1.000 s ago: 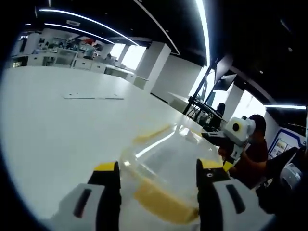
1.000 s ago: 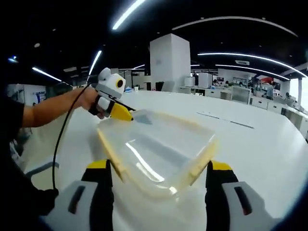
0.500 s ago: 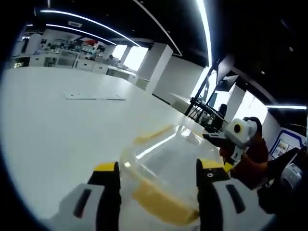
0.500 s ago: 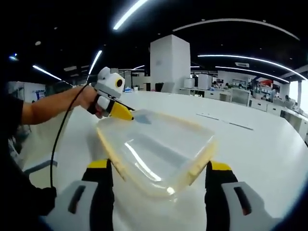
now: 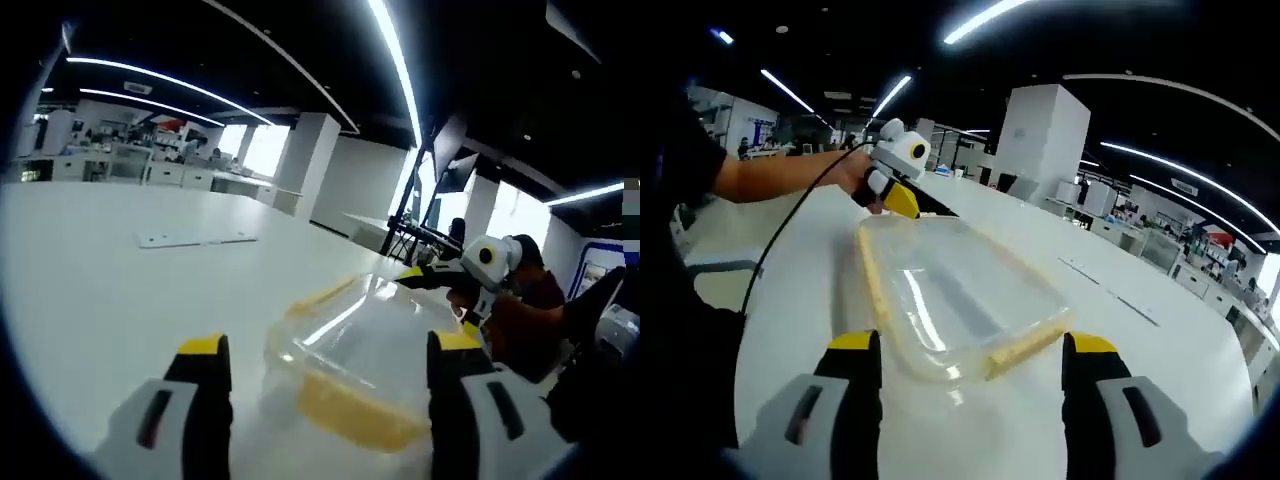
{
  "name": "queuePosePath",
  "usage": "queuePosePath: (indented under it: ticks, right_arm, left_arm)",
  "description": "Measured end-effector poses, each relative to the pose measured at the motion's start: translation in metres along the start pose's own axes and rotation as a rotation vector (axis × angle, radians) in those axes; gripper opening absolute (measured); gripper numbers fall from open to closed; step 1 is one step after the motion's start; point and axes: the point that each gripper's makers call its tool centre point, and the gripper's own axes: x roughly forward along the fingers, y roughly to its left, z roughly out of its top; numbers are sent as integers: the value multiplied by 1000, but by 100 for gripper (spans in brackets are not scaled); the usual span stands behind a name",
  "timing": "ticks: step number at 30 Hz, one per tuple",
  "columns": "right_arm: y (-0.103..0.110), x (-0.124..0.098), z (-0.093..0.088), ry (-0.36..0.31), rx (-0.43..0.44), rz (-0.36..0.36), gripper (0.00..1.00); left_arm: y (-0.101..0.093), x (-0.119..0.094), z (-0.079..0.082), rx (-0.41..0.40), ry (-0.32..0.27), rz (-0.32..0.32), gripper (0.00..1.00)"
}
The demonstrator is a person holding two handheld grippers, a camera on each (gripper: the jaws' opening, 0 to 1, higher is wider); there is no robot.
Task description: Snap each plastic latch of the storage box into its locked position after aligning the lid with the box until every specified latch is closed and the lid sits flush.
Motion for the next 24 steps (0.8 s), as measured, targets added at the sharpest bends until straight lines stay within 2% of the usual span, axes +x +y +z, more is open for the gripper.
queuePosePath:
  ticks: [5,7,8,9,10,11,12,13,15,18,19,20,23,24]
  right_arm:
    - [4,-6,11,21,-99,80,72]
    - [7,-6,16,46,-153,140,73]
    - [8,-6,17,58,-180,165,74]
    - [12,-8,18,79,-234,219,76]
    - [13,-7,21,84,-253,246,77]
    - [13,-6,22,89,-251,275,78]
    - [11,-4,24,95,-258,297,78]
    - [6,-1,27,101,-270,302,78]
    - [0,1,32,121,-330,338,78]
    - [6,5,41,137,-341,457,79]
    - [6,7,43,148,-346,477,79]
    - [3,12,43,172,-363,489,78]
    - [-4,28,47,207,-390,515,74]
    - [-4,31,46,228,-400,553,71]
  left_arm:
    - [-12,-18,9,151,-40,-1,89]
    - [-20,-27,3,278,-9,3,88]
    - [-23,-30,1,368,-1,13,86]
    - [-24,-33,0,482,2,38,81]
    - [-34,-34,3,542,-41,35,76]
    - [-39,-28,-3,569,-17,38,73]
    - [-42,-29,-7,542,0,35,73]
    - [-44,-41,-13,562,35,30,75]
    - [-51,-47,-23,641,84,33,76]
    - [-47,-49,-34,691,128,71,77]
    - [-42,-49,-33,703,125,96,77]
    - [-39,-49,-30,755,113,137,77]
    - [-42,-49,-33,723,95,192,71]
    - [-43,-49,-35,712,88,192,68]
